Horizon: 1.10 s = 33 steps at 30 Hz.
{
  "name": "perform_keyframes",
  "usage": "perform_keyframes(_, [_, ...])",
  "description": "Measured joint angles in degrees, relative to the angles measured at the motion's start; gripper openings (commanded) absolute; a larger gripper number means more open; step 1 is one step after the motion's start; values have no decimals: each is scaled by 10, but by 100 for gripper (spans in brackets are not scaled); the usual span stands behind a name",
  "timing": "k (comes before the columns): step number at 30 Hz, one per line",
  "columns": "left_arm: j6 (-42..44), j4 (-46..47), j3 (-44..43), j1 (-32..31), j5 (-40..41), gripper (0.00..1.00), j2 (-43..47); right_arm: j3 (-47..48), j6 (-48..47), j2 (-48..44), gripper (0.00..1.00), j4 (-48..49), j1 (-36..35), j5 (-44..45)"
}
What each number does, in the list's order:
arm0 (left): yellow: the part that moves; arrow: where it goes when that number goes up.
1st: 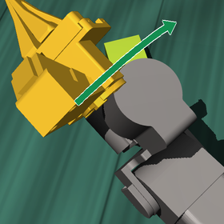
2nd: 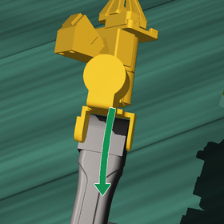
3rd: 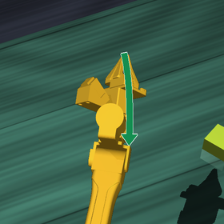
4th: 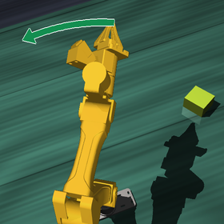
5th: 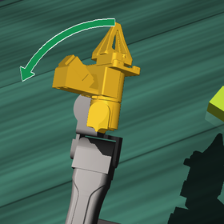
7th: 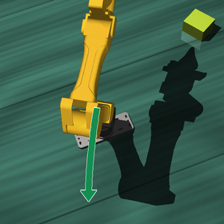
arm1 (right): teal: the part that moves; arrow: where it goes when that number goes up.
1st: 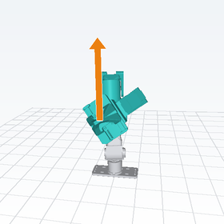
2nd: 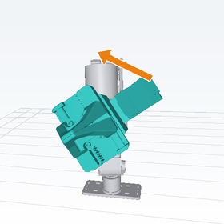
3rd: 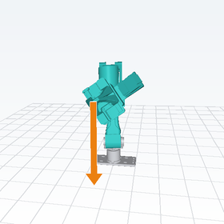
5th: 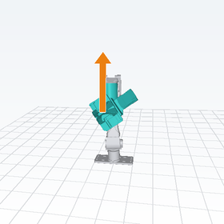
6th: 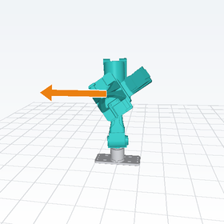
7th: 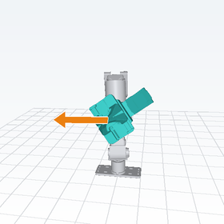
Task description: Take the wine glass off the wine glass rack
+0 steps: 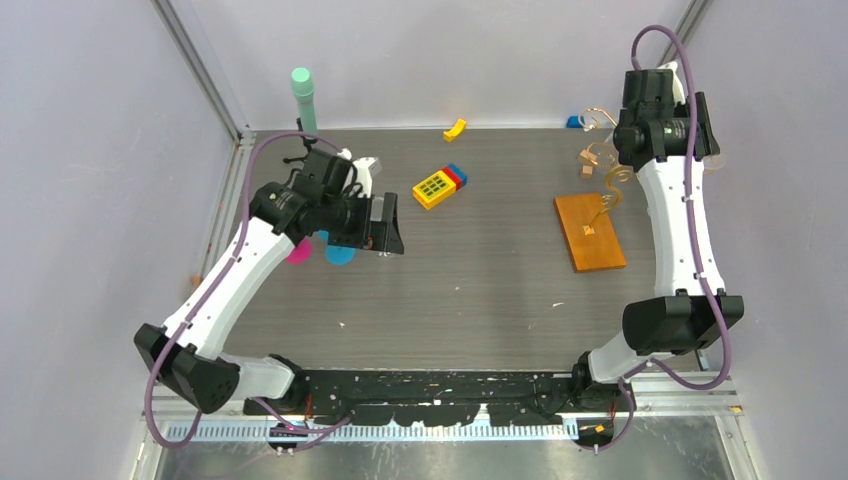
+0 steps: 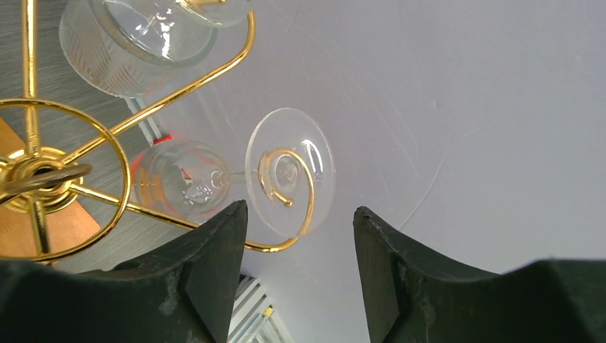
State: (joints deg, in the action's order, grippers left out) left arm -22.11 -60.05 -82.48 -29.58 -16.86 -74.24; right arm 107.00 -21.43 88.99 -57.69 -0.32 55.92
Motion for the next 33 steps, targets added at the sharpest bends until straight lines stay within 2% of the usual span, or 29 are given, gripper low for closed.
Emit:
perform_keyframes(5, [-3,-5,-26,0,0,98,-26,-2,-13,0,54,11,14,-21])
perform_keyframes(9, [-3,-6,-37,0,0,98,-28,-2,-21,0,38,16,15,-31])
perform_keyframes(13, [-2,-9,-43,0,1,98,-28,-10,-22,0,29,20,15,-36])
perform_keyframes(24, [-2,-15,-45,0,23,98,-27,-28,-26,8,29,27,16,-38])
perform_keyframes(33, [0,-16,-45,0,29,98,-27,-33,-42,9,8,44,17,-20])
